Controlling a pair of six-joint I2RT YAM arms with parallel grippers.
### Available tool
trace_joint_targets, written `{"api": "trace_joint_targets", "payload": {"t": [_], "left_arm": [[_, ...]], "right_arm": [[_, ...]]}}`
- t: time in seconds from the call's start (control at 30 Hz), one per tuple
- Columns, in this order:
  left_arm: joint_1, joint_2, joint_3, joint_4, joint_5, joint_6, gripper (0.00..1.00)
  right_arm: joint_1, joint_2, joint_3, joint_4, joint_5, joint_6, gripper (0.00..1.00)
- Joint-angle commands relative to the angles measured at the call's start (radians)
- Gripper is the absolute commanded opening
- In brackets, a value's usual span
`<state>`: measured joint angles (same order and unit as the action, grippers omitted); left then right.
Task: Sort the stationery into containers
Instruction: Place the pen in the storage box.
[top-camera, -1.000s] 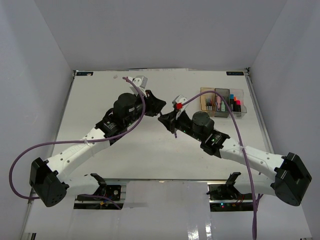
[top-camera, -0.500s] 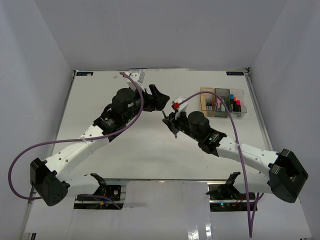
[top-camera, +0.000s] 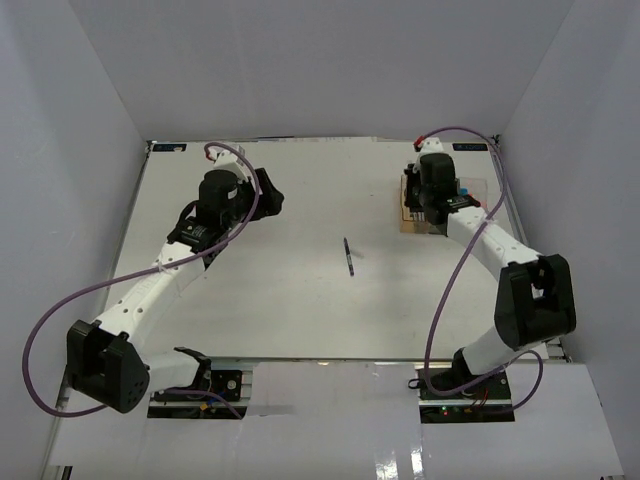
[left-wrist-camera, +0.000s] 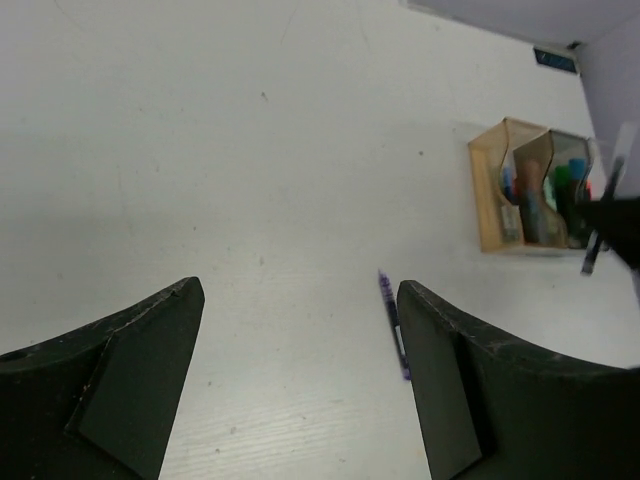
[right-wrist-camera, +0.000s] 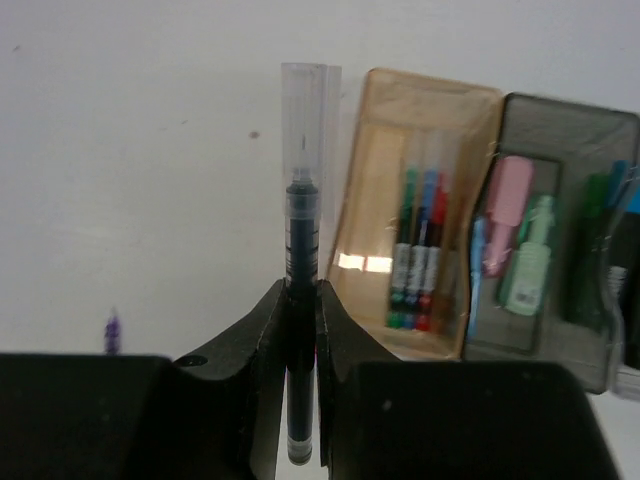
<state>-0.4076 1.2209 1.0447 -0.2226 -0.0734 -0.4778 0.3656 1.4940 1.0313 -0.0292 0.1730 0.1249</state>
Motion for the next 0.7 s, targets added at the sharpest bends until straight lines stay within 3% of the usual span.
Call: {"api": "trace_joint_targets", "payload": {"t": [0.0,0.1,0.37,0.67], "left_arm": [[0.01,0.014,-0.028,-0.023,0.061,0.05,0.9],[0.016,0.04,-0.025,-0.029,0.107,0.064,0.9],[0.026,0.1,-0.002,-0.072,0.103,0.081,0.91],[0.039,0.077,-0.009,-0.07,0.113,0.065,0.92]], "right_arm": [[-0.083,0.096,0.151,-0.1,0.011,-0.002,0.08],[-0.149,0.195,0.252,-0.132,-0.01,-0.008,0.08],[-0.185,0.388,0.403,-0.192,-0.033,-0.01,0.1],[-0.185,0.374,0.389,-0.221,-0.004,-0.013,0.4]]}}
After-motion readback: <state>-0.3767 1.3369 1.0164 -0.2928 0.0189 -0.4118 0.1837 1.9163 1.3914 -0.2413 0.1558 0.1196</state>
